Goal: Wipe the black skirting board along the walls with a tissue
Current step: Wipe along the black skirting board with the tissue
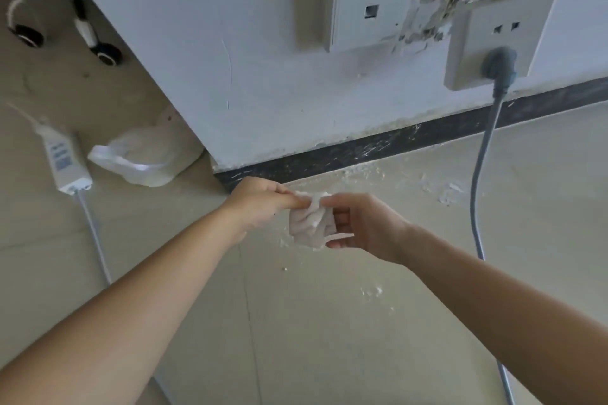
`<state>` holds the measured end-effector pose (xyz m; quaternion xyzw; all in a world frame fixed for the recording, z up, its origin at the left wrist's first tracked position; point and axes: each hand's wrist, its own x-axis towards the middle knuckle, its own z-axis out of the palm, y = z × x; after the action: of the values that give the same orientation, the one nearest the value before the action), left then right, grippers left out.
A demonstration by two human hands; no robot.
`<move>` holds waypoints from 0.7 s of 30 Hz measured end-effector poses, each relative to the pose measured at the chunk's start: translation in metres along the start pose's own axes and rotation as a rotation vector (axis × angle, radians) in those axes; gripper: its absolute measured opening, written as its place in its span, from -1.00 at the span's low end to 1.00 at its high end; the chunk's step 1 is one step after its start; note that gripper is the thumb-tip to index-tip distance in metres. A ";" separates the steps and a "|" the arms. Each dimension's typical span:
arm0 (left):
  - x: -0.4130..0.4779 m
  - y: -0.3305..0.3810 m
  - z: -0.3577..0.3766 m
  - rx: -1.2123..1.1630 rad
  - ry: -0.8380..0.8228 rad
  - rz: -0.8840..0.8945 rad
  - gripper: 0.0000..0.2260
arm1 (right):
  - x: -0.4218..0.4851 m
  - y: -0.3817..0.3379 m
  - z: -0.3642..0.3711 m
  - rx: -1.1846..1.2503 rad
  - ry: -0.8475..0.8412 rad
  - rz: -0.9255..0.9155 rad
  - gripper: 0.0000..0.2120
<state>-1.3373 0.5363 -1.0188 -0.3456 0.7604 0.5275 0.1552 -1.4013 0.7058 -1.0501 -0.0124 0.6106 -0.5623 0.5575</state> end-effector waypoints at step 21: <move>0.071 -0.048 -0.081 0.209 0.497 0.088 -0.64 | 0.157 0.042 0.118 0.265 0.039 0.108 -0.79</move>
<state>-1.3445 0.4266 -1.0626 -0.4134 0.8398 0.3511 -0.0245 -1.3530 0.5409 -1.1542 0.1052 0.5413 -0.6073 0.5720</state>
